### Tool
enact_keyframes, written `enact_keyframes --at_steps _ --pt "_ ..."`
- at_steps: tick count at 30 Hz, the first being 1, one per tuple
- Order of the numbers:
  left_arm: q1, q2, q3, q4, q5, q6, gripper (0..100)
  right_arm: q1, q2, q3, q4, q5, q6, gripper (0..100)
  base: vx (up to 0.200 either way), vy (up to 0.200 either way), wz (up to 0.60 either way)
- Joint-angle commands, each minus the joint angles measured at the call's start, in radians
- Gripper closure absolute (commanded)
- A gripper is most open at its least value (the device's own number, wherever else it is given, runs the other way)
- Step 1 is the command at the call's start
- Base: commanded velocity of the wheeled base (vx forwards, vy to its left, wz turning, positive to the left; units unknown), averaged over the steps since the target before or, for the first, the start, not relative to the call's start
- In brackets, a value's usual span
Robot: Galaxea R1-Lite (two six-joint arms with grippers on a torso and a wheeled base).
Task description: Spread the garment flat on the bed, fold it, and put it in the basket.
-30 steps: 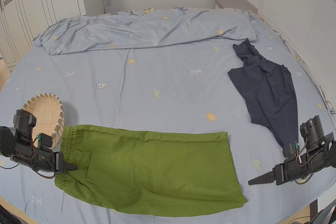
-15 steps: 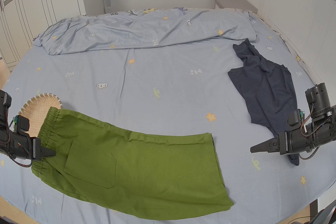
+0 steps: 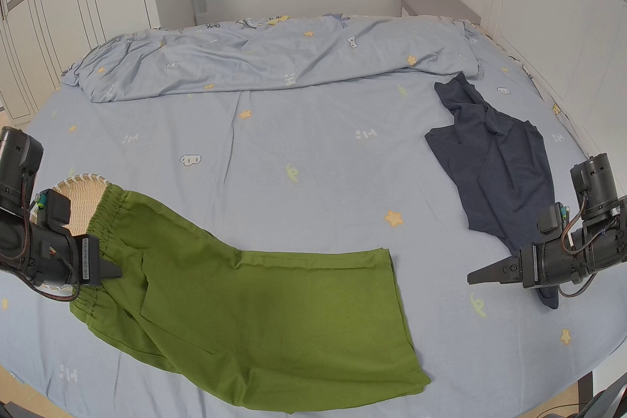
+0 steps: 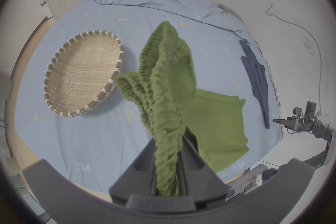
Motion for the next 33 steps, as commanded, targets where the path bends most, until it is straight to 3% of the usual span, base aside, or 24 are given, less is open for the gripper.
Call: enact_keyframes --at_steps 1,4,7,14,15,18,20,25,29,33 --pt "-0.203 0.05 -0.144 0.131 0.067 -0.115 100 -0.001 0.0 -0.001 -0.001 -0.001 -0.001 0 0.0 0.0 0.0" --pt "-0.259 0.073 -0.181 0.159 0.067 -0.17 100 -0.001 0.0 -0.001 0.001 -0.001 0.0 0 0.0 0.0 0.0" --pt "-0.378 0.133 -0.26 0.159 0.07 -0.239 100 -0.001 0.0 -0.002 -0.001 -0.001 0.0 0 0.0 0.0 0.0" --pt "-0.5 0.223 -0.31 0.159 0.072 -0.244 100 -0.002 -0.002 -0.001 0.001 -0.001 0.0 0 0.0 0.0 0.0" --pt "-0.551 0.262 -0.327 0.159 0.075 -0.244 100 -0.004 0.0 -0.001 -0.001 -0.001 -0.001 0 0.0 0.0 0.0" --pt "-0.586 0.283 -0.348 0.159 0.09 -0.244 100 -0.004 0.0 -0.001 -0.001 -0.001 -0.001 0 0.0 0.0 0.0" --pt "-0.654 0.321 -0.382 0.159 0.135 -0.244 100 -0.002 0.003 -0.001 -0.001 -0.001 -0.001 0 0.0 0.0 0.0" --pt "-0.703 0.383 -0.462 0.159 0.181 -0.256 100 -0.005 0.002 -0.001 -0.001 -0.003 -0.001 0 0.0 0.0 0.0" --pt "-0.763 0.426 -0.513 0.159 0.202 -0.359 100 -0.005 0.002 0.001 -0.001 -0.003 -0.001 0 0.0 0.0 0.0" --pt "-0.79 0.46 -0.514 0.131 0.208 -0.396 100 -0.004 0.003 0.001 -0.001 -0.003 -0.001 0 0.0 0.0 0.0"
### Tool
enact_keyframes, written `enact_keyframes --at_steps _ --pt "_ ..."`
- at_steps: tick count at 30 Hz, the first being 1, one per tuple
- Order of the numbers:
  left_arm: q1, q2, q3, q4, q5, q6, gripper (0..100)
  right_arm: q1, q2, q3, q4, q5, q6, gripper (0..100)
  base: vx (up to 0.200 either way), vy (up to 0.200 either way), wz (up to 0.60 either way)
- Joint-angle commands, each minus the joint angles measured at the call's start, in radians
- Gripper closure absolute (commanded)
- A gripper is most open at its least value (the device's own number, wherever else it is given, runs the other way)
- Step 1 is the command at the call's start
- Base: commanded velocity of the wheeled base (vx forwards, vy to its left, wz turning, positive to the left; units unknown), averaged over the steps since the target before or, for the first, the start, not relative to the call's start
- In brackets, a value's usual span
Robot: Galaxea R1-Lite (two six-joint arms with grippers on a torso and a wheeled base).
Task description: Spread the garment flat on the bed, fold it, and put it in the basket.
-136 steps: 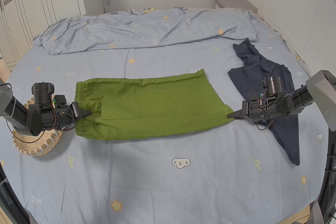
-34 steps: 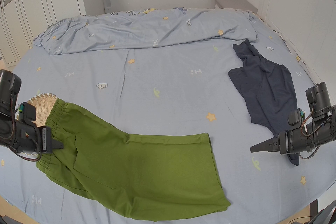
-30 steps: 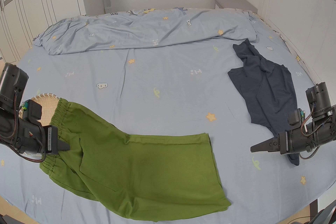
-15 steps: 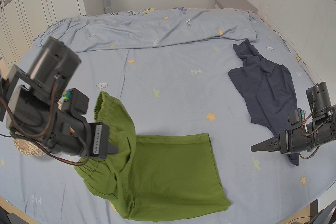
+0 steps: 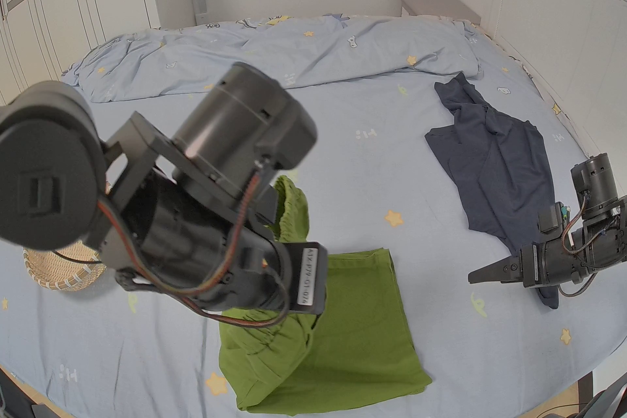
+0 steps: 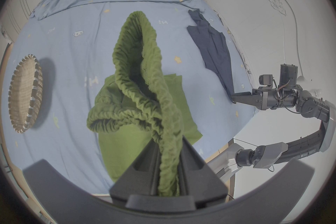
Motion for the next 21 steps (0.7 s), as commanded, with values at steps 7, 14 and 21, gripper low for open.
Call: enact_keyframes --at_steps 7,14,21 --pt "-0.075 0.105 -0.015 -0.089 0.046 -0.069 100 0.002 0.003 0.005 -0.002 0.0 -0.002 0 0.0 0.0 0.0" --pt "-0.097 0.134 -0.009 -0.091 0.051 -0.071 100 0.002 0.003 0.007 -0.002 0.0 -0.003 0 0.0 0.0 0.0" --pt "-0.109 0.18 -0.015 -0.161 0.063 -0.091 0 0.003 0.002 0.008 -0.002 0.0 -0.003 0 0.0 0.0 0.0"
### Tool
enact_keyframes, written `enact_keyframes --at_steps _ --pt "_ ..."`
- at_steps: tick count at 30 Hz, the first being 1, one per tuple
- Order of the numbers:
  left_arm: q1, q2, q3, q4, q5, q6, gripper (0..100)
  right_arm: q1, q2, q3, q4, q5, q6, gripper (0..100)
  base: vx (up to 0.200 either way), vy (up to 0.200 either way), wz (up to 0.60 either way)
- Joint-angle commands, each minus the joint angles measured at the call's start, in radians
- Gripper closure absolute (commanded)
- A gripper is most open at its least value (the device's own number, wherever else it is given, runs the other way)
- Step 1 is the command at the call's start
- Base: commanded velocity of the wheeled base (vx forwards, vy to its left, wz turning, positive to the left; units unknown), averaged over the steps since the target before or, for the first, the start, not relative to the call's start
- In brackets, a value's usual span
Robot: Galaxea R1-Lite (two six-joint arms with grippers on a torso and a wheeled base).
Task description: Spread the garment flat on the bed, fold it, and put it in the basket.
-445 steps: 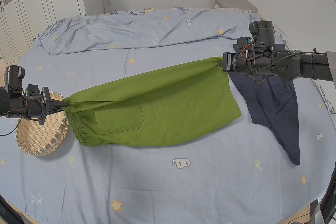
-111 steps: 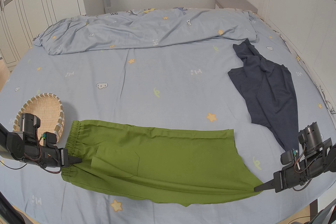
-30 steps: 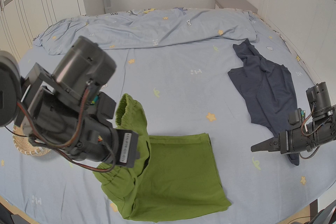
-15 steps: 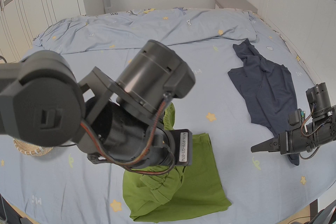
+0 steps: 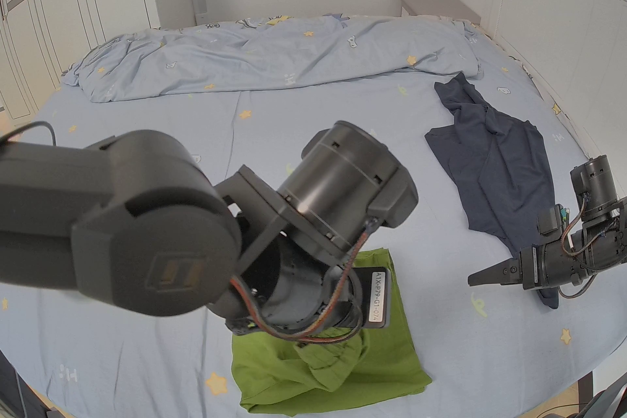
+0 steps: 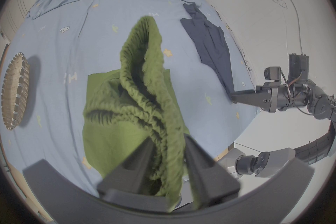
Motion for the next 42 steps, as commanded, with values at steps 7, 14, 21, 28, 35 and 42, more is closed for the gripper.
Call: enact_keyframes --at_steps 7,14,21,28,35,42 --pt "-0.061 0.031 0.006 -0.111 -0.006 -0.081 0 0.002 0.002 0.001 0.0 0.0 -0.001 0 0.0 0.0 0.0" --pt "0.027 -0.063 0.058 -0.117 -0.019 -0.104 0 0.002 0.002 0.004 -0.001 0.0 -0.001 0 0.0 0.0 0.0" --pt "0.326 -0.257 0.238 -0.159 -0.336 -0.073 0 0.002 -0.001 -0.004 -0.001 0.002 -0.003 0 0.0 0.0 0.0" --pt "0.714 -0.227 0.626 -0.386 -0.743 0.192 0 0.005 -0.005 -0.004 -0.003 0.002 -0.003 0 0.0 0.0 0.0" --pt "0.82 -0.061 0.727 -0.499 -0.789 0.42 0 0.005 -0.005 -0.002 -0.003 0.002 -0.003 0 0.0 0.0 0.0" --pt "0.703 0.026 0.725 -0.562 -0.798 0.398 0 0.005 -0.001 0.002 -0.003 0.002 -0.003 0 0.0 0.0 0.0"
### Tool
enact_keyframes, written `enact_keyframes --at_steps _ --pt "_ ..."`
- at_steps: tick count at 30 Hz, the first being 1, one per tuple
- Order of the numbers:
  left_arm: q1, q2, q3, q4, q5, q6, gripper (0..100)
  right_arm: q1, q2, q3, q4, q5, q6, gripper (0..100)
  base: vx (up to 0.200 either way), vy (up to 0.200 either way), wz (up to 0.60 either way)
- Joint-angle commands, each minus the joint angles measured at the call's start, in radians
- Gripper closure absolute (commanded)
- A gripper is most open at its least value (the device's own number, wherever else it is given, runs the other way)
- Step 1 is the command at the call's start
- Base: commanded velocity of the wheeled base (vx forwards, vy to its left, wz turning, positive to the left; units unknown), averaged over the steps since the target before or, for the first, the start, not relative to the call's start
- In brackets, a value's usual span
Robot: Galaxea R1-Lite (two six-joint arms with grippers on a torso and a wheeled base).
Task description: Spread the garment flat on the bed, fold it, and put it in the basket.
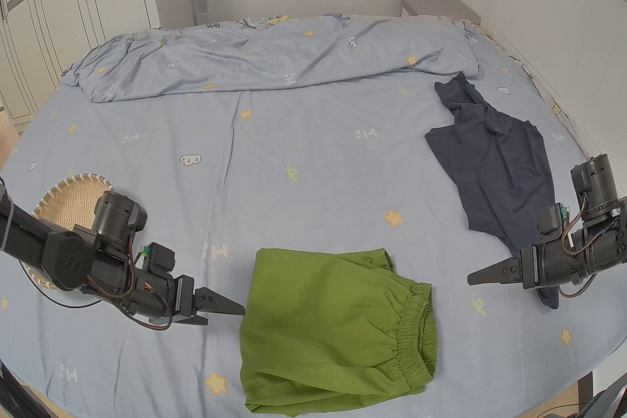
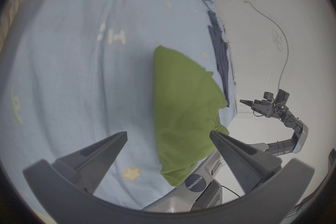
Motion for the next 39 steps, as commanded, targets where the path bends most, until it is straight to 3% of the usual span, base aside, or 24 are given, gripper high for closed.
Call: enact_keyframes --at_steps 1,7,11,17,20,29,30,39 --pt "-0.082 0.127 0.021 -0.059 -0.004 -0.011 0 0.001 0.002 0.004 -0.001 0.001 0.0 0 0.0 0.0 0.0" --pt "-0.131 0.176 0.01 -0.134 -0.004 -0.022 0 -0.001 0.002 0.004 -0.002 0.001 0.0 0 0.0 0.0 0.0" --pt "-0.198 0.241 -0.013 -0.204 0.002 -0.096 0 -0.001 0.001 0.004 -0.002 0.001 0.0 0 0.0 0.0 0.0" --pt "-0.221 0.259 -0.018 -0.269 0.004 -0.142 0 -0.001 0.002 0.004 -0.002 0.001 0.0 0 0.0 0.0 0.0" --pt "-0.263 0.262 -0.018 -0.336 0.001 -0.231 0 0.001 0.001 0.006 -0.002 0.001 0.0 0 0.0 0.0 0.0" --pt "-0.271 0.273 -0.018 -0.373 0.002 -0.245 0 0.002 0.002 0.006 -0.002 0.001 0.0 0 0.0 0.0 0.0" --pt "-0.271 0.273 -0.018 -0.373 0.002 -0.245 100 0.001 0.002 0.006 -0.002 -0.001 0.0 0 0.0 0.0 0.0" --pt "-0.272 0.181 0.001 -0.372 0.01 -0.26 100 0.002 0.002 0.008 -0.002 -0.001 -0.003 0 0.0 0.0 0.0"
